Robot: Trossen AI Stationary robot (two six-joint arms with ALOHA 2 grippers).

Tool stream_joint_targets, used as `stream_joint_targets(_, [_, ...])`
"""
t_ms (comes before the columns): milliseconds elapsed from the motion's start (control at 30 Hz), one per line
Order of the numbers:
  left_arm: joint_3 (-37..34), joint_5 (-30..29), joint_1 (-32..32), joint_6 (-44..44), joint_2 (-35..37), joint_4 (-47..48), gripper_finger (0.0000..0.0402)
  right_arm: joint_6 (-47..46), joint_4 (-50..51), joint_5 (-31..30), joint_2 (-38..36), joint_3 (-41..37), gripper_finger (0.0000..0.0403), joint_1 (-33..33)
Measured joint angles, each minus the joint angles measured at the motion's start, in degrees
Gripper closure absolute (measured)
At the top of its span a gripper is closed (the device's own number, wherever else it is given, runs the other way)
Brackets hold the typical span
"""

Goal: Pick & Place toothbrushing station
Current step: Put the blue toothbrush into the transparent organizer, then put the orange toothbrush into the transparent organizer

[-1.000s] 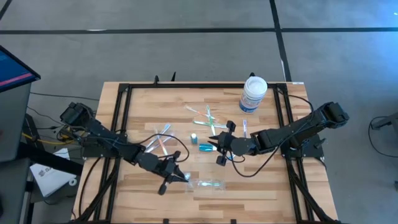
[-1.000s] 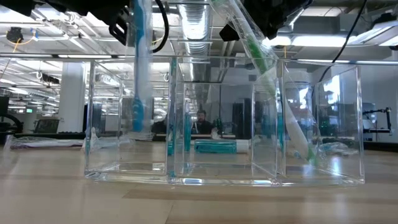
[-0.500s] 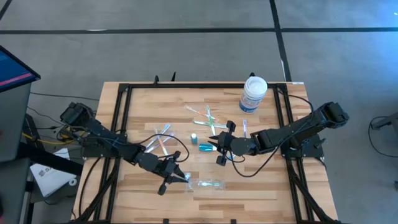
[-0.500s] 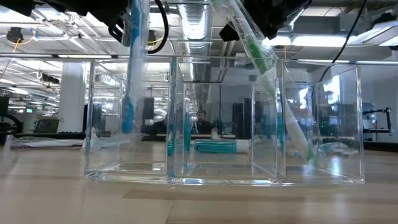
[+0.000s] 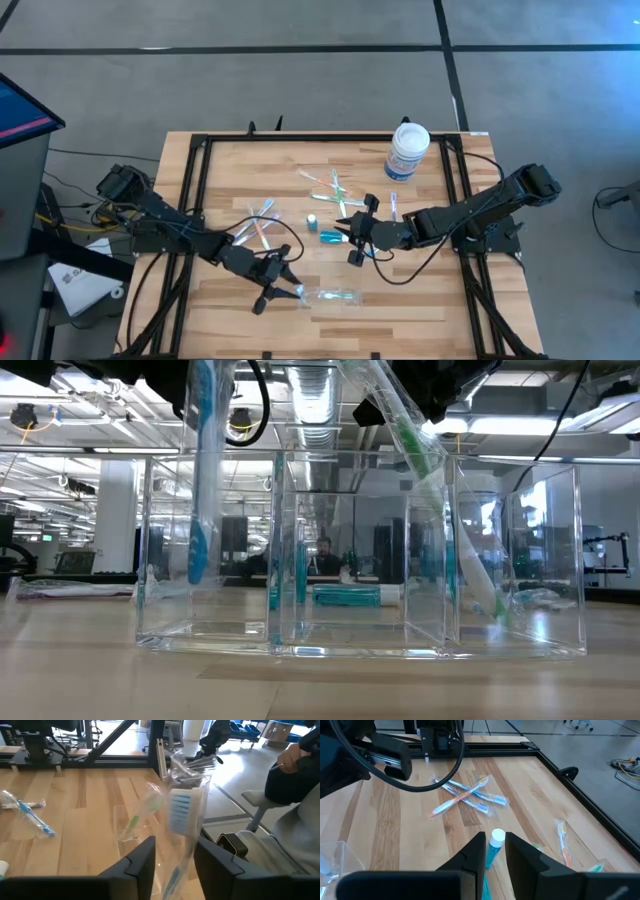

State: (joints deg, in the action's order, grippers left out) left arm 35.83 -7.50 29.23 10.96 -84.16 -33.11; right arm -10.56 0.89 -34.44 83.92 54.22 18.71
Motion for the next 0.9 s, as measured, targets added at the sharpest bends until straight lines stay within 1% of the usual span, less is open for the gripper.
stream_joint_targets(133, [0.0,1.37,0.04,-0.02,0.0,-0.33,0.0247,0.02,-0.02,-0.02,0.06,0.0,0.0339,-0.02])
stream_joint_targets(300, [0.0,0.47,0.04,-0.49,0.0,-0.38,0.0226,0.0,-0.07,-0.02,0.46,0.05,0.0339,-0.62])
stream_joint_targets(800, [0.0,0.37,0.04,-1.74,0.2,-2.75,0.0208,-0.14,0.02,0.11,0.79,0.04,0.0339,-1.25])
stream_joint_targets(900, [0.0,0.36,0.04,-3.12,0.2,-3.47,0.0205,-0.14,0.03,0.11,0.79,0.04,0.0339,-1.25])
